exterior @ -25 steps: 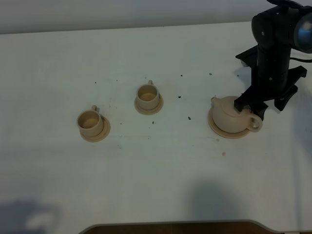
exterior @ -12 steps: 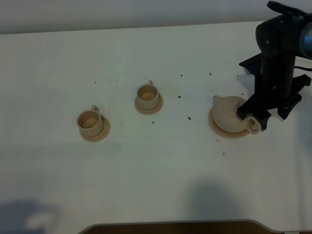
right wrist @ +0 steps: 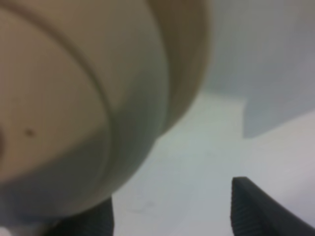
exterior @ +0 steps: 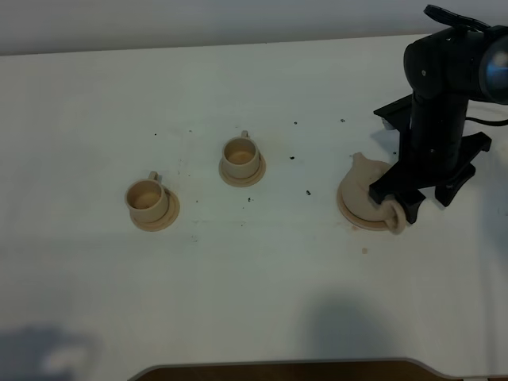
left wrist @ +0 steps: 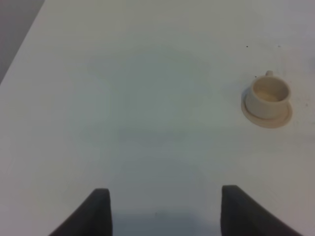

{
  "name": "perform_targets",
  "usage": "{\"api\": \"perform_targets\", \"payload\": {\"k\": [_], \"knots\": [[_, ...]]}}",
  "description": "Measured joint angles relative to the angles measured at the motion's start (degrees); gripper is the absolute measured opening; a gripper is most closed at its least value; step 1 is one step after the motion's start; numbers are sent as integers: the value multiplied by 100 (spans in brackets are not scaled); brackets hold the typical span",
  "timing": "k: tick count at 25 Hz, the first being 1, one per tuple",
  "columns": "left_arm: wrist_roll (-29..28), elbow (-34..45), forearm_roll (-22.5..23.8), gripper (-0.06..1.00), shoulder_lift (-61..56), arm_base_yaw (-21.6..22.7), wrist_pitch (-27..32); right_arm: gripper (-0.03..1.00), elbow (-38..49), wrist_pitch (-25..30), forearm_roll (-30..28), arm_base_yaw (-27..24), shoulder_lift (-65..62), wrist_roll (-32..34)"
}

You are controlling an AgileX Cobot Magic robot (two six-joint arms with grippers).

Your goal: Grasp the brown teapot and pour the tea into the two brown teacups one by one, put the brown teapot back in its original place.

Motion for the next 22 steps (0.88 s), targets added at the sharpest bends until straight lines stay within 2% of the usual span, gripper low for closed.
{"api": "perform_targets", "payload": {"k": [8,16,22], "knots": [[0,0,0,50,0,0,0,54,2,-2,242,111,0,0],[0,0,0,50,0,0,0,54,2,324,-286,111,-79,324],[-6,0,0,50,0,0,0,54,2,381,-227,115,-566,536]]}}
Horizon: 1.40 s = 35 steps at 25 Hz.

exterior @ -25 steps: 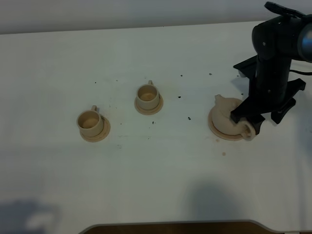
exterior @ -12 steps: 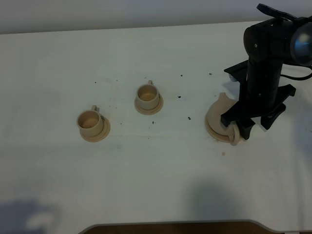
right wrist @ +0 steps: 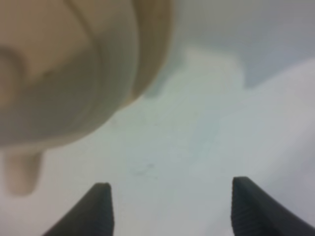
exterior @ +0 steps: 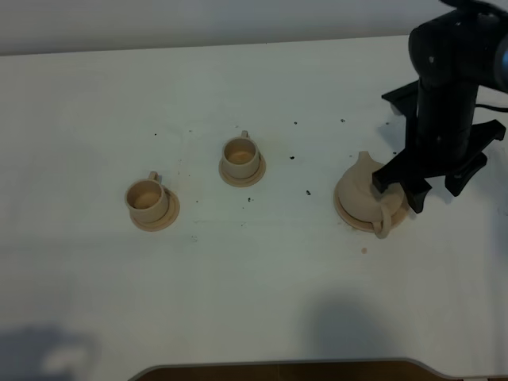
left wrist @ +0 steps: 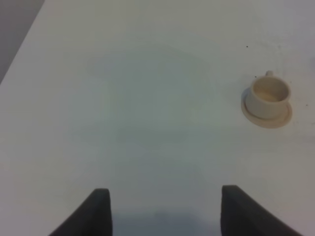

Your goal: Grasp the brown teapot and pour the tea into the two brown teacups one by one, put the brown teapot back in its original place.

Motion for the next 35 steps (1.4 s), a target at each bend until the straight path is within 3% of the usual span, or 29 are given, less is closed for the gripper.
{"api": "perform_targets", "payload": {"k": [10,18,35], "knots": [[0,0,0,50,0,0,0,54,0,-348,234,429,-307,266],[5,0,0,50,0,0,0,54,4,-348,576,436,-143,307],[5,0,0,50,0,0,0,54,4,-498,653,436,387,307]]}}
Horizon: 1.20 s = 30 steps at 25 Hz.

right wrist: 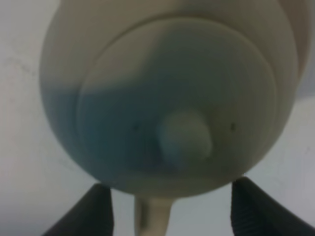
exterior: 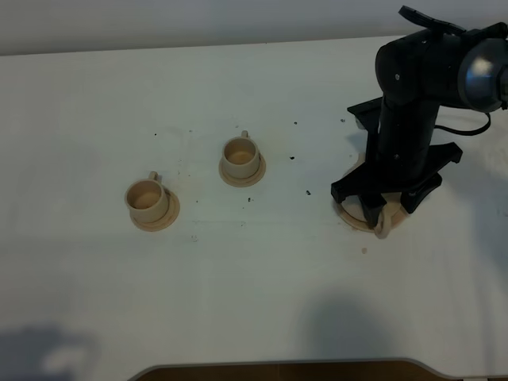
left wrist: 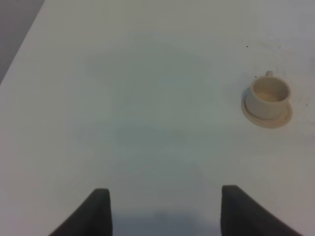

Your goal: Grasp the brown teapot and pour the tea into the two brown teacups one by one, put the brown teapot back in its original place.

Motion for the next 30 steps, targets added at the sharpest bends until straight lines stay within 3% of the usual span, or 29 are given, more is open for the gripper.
{"api": "perform_targets", "payload": {"k": [18,30], "knots": [[0,0,0,50,0,0,0,53,0,157,-18,-5,9,-191],[-5,0,0,50,0,0,0,38,0,66,-63,-5,9,-206]]}}
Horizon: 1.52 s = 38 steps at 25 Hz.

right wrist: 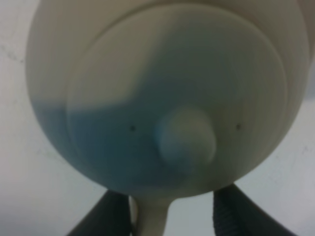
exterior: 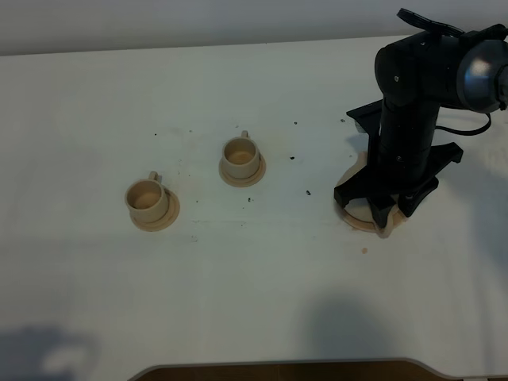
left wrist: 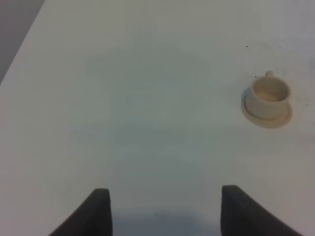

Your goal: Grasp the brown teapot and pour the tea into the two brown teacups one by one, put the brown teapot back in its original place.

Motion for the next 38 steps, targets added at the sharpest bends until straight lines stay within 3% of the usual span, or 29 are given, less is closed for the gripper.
{"api": "perform_targets", "payload": {"k": [9,33,38], "knots": [[0,0,0,50,0,0,0,12,0,-34,-46,0,0,-151],[5,0,0,50,0,0,0,12,-6,-86,-121,-5,-322,-355],[5,0,0,50,0,0,0,12,-6,-322,-121,-5,-546,-557]]}}
